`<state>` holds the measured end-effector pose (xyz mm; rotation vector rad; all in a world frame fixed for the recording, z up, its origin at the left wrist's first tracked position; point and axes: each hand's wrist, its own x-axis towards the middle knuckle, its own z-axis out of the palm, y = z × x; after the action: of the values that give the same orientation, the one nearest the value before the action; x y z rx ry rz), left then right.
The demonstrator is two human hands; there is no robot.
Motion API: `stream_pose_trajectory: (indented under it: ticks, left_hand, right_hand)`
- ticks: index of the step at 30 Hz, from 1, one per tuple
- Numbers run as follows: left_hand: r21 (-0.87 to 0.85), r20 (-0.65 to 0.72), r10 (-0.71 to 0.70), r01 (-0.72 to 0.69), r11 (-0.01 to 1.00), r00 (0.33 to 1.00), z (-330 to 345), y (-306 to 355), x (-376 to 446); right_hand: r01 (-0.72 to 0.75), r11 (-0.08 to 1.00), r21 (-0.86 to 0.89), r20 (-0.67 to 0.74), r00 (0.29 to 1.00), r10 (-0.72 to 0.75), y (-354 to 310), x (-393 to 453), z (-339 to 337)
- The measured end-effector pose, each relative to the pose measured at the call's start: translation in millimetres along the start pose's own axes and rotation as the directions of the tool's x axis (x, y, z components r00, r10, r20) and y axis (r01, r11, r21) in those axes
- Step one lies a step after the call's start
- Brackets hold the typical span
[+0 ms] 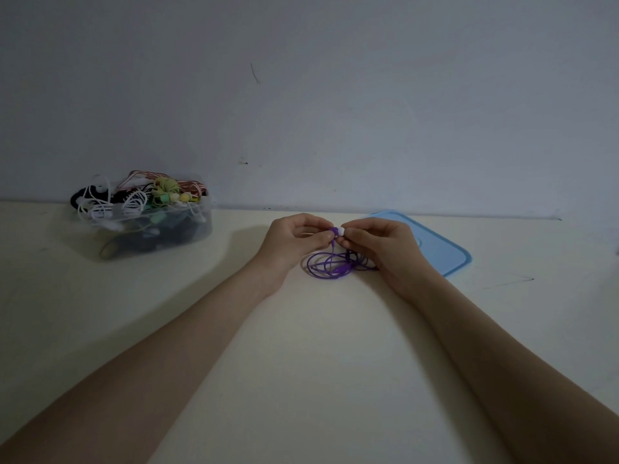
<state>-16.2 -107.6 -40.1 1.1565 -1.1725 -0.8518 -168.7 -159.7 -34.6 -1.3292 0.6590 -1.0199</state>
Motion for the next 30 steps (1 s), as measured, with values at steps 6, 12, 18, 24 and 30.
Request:
stream_pose_trajectory:
  ticks: [6, 12, 18, 24, 30]
  left_hand:
    - [0.0, 0.016, 0.021, -0.021, 1.0, 1.0, -1.3, 0.3, -0.6]
    - [0.018, 0.039, 0.039, -0.04, 0.999, 0.998, -0.7, 1.1, -1.6]
    - [-0.003, 0.043, 0.005, -0.004, 1.0, 0.999, -1.3, 1.1, -1.5]
    - [-0.015, 0.019, -0.019, 0.019, 1.0, 1.0, -1.9, -0.4, 0.0]
    - [0.005, 0.075, 0.018, -0.019, 1.0, 0.997, -0.7, 1.9, -2.7]
  right_hand:
    - [-0.012, 1.0, 0.016, -0.008, 1.0, 0.012, 0.2, 1.1, 0.1]
    - [-0.009, 1.0, 0.016, 0.004, 1.0, 0.009, -1.0, 0.2, -0.4]
    - [-0.011, 1.0, 0.003, 0.035, 0.999, 0.011, -1.3, 0.1, -2.3]
    - [-0.008, 1.0, -0.009, 0.028, 1.0, 0.008, 0.4, 1.6, -1.4]
    - [-0.001, 1.0, -0.015, 0.03, 1.0, 0.001, 0.8, 1.4, -2.2]
